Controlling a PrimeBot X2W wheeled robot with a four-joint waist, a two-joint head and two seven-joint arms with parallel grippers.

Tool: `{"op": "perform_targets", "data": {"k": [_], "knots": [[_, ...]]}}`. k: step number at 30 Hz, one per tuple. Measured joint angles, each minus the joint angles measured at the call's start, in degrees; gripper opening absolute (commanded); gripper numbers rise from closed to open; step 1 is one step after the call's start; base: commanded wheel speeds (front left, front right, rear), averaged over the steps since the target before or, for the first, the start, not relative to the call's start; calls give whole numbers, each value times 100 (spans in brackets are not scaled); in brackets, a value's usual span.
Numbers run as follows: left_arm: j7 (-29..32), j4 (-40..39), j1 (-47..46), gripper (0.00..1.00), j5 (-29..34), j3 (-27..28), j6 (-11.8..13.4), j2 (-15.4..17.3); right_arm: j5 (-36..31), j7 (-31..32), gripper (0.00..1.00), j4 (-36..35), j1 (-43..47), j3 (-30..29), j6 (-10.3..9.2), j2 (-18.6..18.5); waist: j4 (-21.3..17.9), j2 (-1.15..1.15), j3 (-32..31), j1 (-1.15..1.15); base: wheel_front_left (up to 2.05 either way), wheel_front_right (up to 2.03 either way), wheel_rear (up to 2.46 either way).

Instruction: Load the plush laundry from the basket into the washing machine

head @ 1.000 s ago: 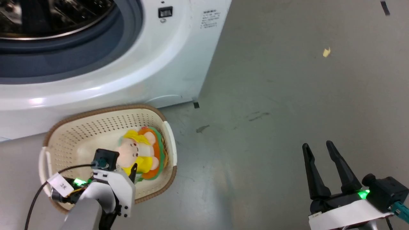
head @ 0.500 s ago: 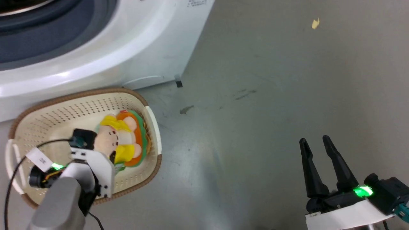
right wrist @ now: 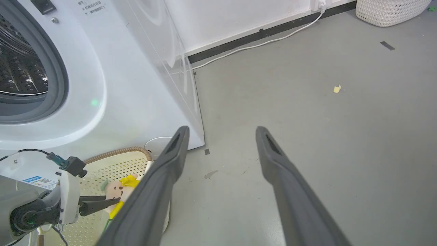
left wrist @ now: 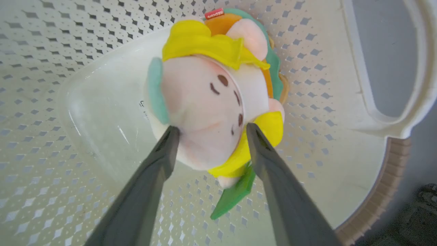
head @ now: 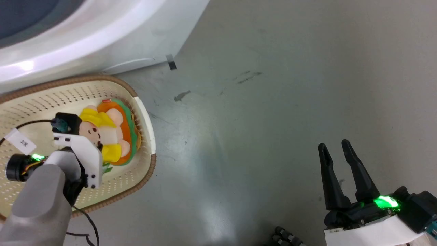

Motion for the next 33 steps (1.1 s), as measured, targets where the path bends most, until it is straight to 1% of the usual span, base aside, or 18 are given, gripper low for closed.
{"op": "perform_targets", "data": {"k": [5,6,7,8,13,18,21,23,26,30,33], "knots": [[44,198,-231,100,-104,-143,-27,101,146,-66,100,-59,1,66,0,0,-115,0,242,0,2,2,2],[59,244,-265,78,-105,-180,-51,131,167,-91,100,-66,1,80,0,0,-140,0,286,0,1,1,1],[76,292,-296,8,-121,-218,-69,158,177,-97,100,-70,1,92,0,0,-167,0,327,0,0,0,0],[97,332,-319,0,-158,-258,-78,180,205,-108,100,-73,1,103,0,0,-194,0,366,0,0,0,0],[126,548,-394,0,-350,-422,-124,335,320,-164,100,-77,-3,151,0,0,-350,0,504,0,0,0,0],[-45,836,-417,0,-568,-448,-168,516,363,-227,100,-53,-36,243,0,-1,-530,0,499,0,0,0,0],[-230,1022,-387,0,-762,-448,-178,525,347,-249,100,11,-71,271,0,1,-613,0,370,0,0,0,0],[-374,1101,-330,0,-854,-471,-188,448,280,-286,100,64,-80,183,0,1,-626,0,232,0,0,0,0],[-611,1152,-176,0,-973,-535,-213,192,79,-288,100,172,-83,3,0,0,-570,0,-50,0,0,0,0],[-981,1165,144,0,-1137,-665,-218,-226,-280,-288,100,342,-54,-223,0,0,-374,0,-567,-1,0,0,0],[-1260,1071,448,0,-1285,-858,-218,-438,-552,-288,100,465,5,-386,0,0,-192,0,-1014,-1,0,0,0]]}}
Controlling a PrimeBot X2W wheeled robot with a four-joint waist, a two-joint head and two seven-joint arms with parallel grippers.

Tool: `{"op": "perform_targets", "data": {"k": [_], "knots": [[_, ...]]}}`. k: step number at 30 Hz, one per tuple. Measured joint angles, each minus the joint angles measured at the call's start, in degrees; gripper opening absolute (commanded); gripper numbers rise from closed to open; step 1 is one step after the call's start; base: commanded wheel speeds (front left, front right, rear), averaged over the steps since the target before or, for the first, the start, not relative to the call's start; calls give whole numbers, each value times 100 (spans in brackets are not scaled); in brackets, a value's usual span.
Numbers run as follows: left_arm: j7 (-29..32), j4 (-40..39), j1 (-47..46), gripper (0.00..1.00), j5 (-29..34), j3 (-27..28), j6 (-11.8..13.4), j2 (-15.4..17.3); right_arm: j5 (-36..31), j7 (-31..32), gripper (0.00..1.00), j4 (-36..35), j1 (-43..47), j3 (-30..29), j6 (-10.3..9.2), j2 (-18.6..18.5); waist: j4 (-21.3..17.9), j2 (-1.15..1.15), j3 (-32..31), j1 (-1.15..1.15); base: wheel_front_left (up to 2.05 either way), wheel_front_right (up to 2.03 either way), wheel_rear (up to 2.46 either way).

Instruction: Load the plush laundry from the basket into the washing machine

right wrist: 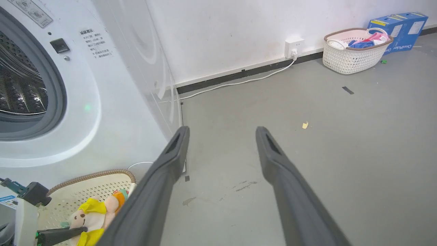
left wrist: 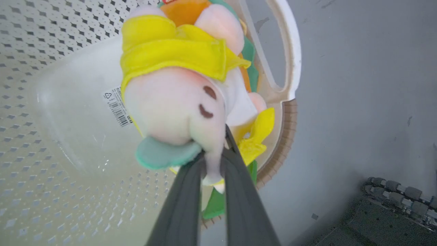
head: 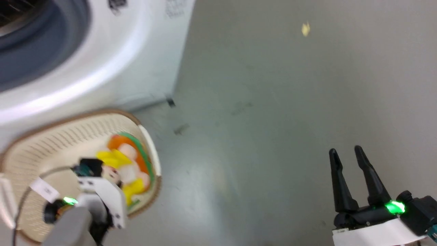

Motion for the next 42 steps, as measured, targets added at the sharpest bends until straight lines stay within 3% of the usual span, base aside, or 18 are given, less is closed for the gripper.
{"op": "perform_targets", "data": {"k": [8,17,24,33,38,42], "knots": [[-783,-445,731,0,-448,-449,-1,-278,-512,0,100,241,359,-311,0,0,622,0,-1201,-1,0,0,0],[-1582,-914,1586,0,-721,-509,2,-381,-710,0,100,350,821,-463,0,1,1411,0,-2302,-1,0,0,0],[-1834,-1801,2251,0,-726,-245,314,-499,-754,0,100,353,1078,-566,0,0,1946,0,-2877,0,0,0,0],[-1879,-4135,2789,0,5,949,708,-524,-768,0,100,257,1097,-512,0,0,2256,0,-2987,0,0,0,0],[-1879,-5011,2784,0,349,1564,673,-647,-768,0,100,194,1044,-416,0,-1,2166,0,-2687,1,0,0,0],[-1878,-5094,2386,0,506,1868,583,-545,-768,0,100,126,862,-303,0,-1,2043,0,-2291,1,0,0,0]]}}
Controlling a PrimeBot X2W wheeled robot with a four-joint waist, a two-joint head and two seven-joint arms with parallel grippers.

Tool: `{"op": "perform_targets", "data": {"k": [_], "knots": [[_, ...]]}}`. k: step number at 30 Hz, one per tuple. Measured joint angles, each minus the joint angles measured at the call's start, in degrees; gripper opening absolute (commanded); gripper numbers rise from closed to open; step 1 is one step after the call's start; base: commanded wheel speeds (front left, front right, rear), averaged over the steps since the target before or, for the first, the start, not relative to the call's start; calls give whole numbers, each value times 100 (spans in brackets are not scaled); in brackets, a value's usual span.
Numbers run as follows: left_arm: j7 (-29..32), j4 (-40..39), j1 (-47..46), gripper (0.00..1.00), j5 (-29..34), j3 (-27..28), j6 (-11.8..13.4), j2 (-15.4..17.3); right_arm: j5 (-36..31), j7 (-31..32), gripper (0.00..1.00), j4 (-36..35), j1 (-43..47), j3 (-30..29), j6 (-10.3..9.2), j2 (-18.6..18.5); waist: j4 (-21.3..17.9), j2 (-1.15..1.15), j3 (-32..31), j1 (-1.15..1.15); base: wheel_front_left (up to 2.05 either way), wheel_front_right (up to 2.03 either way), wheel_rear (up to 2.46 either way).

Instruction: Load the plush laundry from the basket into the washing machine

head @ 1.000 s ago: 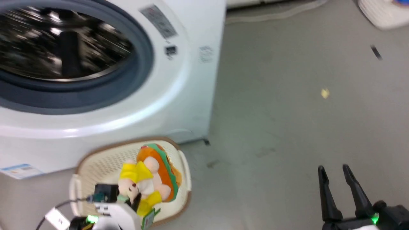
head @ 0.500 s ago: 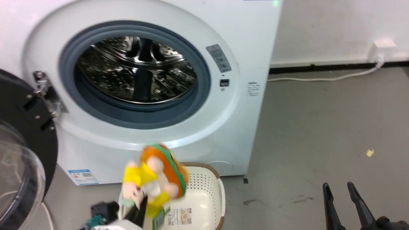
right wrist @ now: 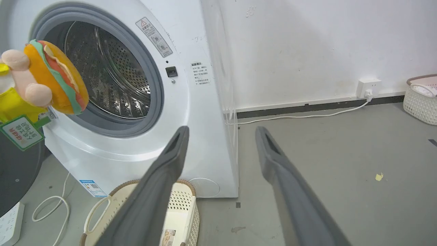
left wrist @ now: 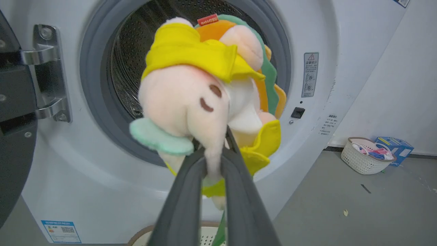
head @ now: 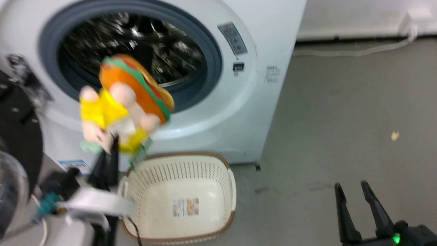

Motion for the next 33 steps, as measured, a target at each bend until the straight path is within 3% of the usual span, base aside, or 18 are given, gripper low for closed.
{"op": "perform_targets", "data": {"k": [4,11,22,33], "knots": [[74,118,-804,0,36,186,-81,336,21,0,100,-93,-262,97,0,2,-167,0,483,0,0,0,0],[827,563,-2486,0,113,379,-186,1148,334,0,100,-198,-626,237,0,2,-558,0,1416,1,0,0,0],[2054,1741,-4967,0,633,-121,-487,2274,932,0,100,-249,-894,435,0,0,-1335,0,2625,1,0,0,0],[2715,3328,-6606,0,1040,-904,-583,2633,1258,0,100,-268,-1064,677,0,1,-1869,0,3323,0,0,0,0]]}}
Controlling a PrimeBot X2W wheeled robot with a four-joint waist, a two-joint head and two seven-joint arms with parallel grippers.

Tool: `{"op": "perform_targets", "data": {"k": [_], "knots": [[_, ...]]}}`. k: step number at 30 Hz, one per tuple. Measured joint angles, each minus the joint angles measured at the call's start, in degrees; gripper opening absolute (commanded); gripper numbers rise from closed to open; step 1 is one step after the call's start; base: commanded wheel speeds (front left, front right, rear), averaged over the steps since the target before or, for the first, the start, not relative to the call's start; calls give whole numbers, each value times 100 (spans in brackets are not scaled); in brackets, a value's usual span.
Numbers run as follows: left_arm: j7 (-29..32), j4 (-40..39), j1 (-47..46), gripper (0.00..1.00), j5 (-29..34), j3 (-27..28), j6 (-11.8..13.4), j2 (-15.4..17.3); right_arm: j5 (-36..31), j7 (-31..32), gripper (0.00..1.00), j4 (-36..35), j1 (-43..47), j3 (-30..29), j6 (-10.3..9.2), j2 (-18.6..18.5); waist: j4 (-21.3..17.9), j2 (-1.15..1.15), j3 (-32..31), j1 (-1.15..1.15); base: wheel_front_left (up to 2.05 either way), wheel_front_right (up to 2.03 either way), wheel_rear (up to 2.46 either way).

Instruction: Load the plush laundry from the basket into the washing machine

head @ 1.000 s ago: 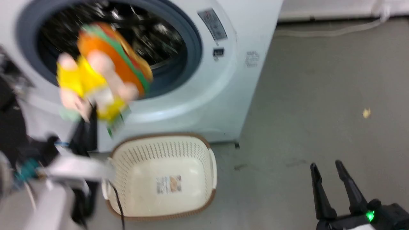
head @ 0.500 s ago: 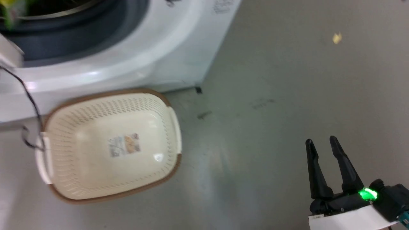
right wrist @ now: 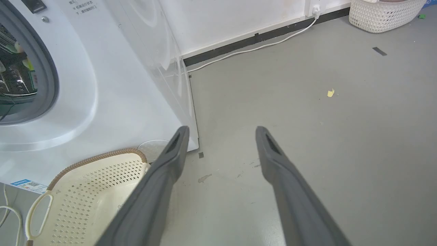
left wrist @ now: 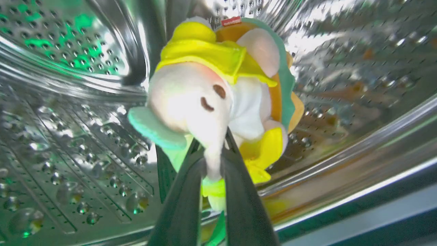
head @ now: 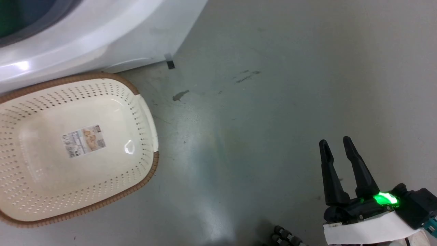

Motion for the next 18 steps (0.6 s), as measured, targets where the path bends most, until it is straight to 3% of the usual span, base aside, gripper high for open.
{"op": "perform_targets", "data": {"k": [7,13,14,15,18], "knots": [[398,692,-268,0,-8,-544,-1,104,44,0,100,-1,-51,30,0,0,-63,0,133,-1,0,0,0],[212,894,-326,0,-318,-889,-1,107,53,0,100,3,-108,-31,0,0,-5,0,88,0,0,0,0],[145,921,-325,39,-368,-936,-1,100,49,0,100,4,-114,-54,0,0,12,0,62,-1,0,0,0],[79,961,-319,100,-399,-988,-1,91,30,0,100,7,-121,-81,0,0,30,0,28,0,0,0,0],[-151,1101,-254,100,-578,-1089,-1,-5,-75,1,100,15,-166,-164,0,0,99,0,-122,-1,0,0,0]]}}
